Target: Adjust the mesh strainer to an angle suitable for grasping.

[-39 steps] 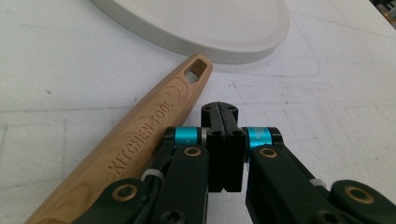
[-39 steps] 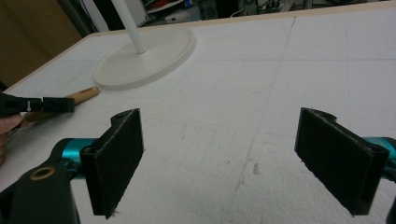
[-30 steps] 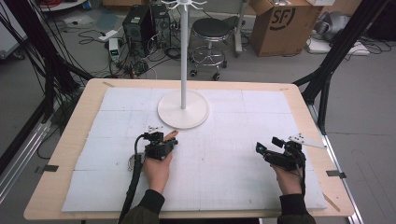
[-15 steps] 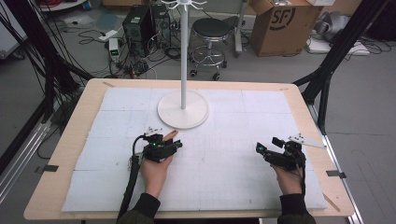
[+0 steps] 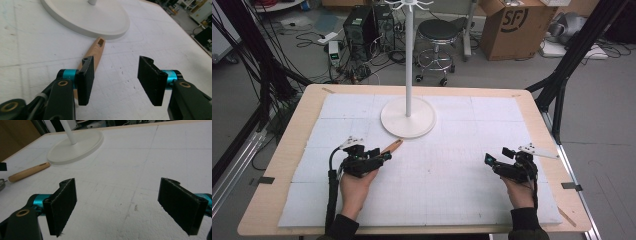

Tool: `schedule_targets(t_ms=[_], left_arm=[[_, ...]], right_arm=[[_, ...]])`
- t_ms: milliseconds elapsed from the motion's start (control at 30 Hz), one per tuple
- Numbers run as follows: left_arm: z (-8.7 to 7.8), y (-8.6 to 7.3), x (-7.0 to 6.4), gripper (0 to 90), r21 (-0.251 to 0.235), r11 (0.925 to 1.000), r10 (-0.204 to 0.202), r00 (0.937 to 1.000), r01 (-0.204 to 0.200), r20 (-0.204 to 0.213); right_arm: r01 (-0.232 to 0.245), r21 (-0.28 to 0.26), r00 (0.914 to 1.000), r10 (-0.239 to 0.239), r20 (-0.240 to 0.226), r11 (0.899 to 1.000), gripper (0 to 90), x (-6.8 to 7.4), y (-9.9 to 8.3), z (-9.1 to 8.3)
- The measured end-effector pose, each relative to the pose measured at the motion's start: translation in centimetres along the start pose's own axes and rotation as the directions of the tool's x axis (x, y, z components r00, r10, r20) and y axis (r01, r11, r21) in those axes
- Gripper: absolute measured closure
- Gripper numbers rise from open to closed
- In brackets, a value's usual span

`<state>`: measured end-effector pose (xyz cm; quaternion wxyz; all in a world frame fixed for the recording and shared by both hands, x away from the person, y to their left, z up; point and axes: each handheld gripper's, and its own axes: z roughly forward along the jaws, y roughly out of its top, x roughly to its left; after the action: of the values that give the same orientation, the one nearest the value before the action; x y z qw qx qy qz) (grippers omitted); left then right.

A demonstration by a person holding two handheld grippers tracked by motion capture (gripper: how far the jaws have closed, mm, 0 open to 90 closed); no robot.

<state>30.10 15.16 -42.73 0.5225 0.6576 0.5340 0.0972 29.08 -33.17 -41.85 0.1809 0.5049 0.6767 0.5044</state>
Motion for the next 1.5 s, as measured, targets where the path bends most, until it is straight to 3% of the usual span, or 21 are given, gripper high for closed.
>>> schedule_targets(t_ms=[67,233,367,533,733,967,1500], left_arm=[[-0.4,0.0,0.2,44.9,-0.007,1.0000,0.004,0.9995,-0.004,0.030],[-0.8,0.0,0.2,40.9,-0.006,0.9995,0.030,0.9986,-0.030,0.044],[-0.9,0.0,0.7,39.5,0.022,0.9976,0.065,0.9975,-0.065,0.027],[-1.2,0.0,1.6,38.3,0.028,0.9975,0.064,0.9975,-0.064,0.030],[-1.7,0.0,2.1,28.1,0.044,0.9960,0.076,0.9964,-0.078,0.038],[-1.9,0.1,2.5,26.4,0.043,0.9963,0.073,0.9971,-0.074,0.024],[-1.6,0.4,3.0,23.7,0.118,0.9865,0.110,0.9935,-0.113,0.028]], right_arm=[[0.007,0.001,1.0000,-0.007,0.001,1.000,14.7,0.0,0.0,0.1],[0.010,0.006,0.9999,-0.010,0.000,1.000,14.7,0.2,-0.1,0.2],[0.013,0.006,0.9999,-0.013,0.001,1.000,14.7,0.1,-0.1,0.2],[0.014,0.011,0.9999,-0.014,-0.001,1.000,14.7,0.2,-0.1,0.3],[0.017,0.009,0.9998,-0.017,-0.003,1.000,14.7,0.3,-0.1,0.4],[0.021,0.005,0.9998,-0.021,-0.005,1.000,14.7,0.3,-0.1,0.3],[0.021,-0.002,0.9998,-0.021,-0.003,1.000,14.8,0.3,-0.2,0.1]])
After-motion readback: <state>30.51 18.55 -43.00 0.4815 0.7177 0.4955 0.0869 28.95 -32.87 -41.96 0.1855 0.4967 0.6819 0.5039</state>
